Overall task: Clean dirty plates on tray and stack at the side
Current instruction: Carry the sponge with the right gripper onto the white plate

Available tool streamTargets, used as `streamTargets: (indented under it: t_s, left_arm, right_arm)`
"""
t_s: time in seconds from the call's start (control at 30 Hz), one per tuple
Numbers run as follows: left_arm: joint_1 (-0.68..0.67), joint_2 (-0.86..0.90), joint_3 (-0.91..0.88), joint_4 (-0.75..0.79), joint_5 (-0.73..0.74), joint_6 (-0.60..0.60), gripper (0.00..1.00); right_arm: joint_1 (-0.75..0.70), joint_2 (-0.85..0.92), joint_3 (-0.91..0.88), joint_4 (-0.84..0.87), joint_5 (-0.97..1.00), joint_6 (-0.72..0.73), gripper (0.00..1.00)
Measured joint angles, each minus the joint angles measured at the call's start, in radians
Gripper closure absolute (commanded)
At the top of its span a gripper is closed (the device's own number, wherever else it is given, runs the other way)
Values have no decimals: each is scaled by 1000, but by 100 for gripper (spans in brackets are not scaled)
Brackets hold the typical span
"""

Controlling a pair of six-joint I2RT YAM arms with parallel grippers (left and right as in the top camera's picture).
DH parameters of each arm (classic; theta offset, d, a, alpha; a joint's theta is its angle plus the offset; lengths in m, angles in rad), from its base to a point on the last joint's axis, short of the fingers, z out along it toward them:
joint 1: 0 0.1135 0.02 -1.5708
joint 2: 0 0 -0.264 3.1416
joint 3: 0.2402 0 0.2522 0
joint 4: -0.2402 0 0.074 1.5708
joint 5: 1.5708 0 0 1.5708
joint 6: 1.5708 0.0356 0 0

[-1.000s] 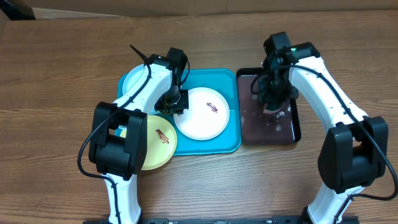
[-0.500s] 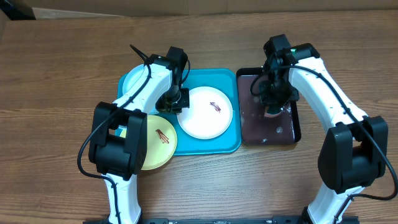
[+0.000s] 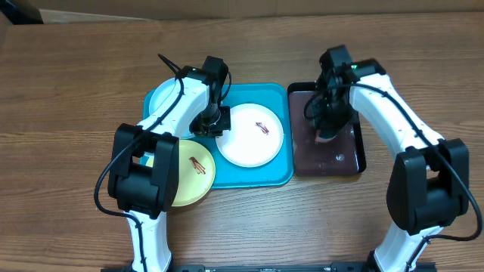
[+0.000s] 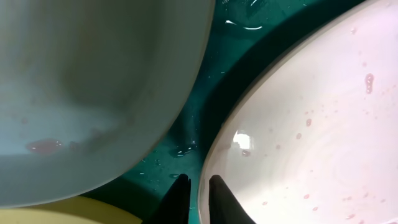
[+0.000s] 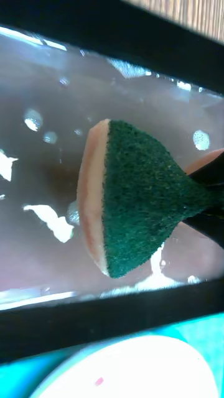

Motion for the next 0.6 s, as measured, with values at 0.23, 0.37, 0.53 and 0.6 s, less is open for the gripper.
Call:
streamTargets:
  t_s: [0.23, 0.37, 0.53, 0.6]
  left_arm:
    - [0, 0, -2, -2, 0, 0, 95]
    - [0, 0, -6, 0, 1, 0, 96]
    - [0, 0, -13, 8, 3, 0, 87]
    - [0, 0, -21, 17, 3, -1, 84]
  right_arm:
    - [0, 0, 4, -34, -1, 0, 96]
    - [0, 0, 91, -103, -14, 0, 96]
    - [0, -13, 168, -98, -87, 0, 96]
    - [2, -18, 169, -75, -144, 0, 96]
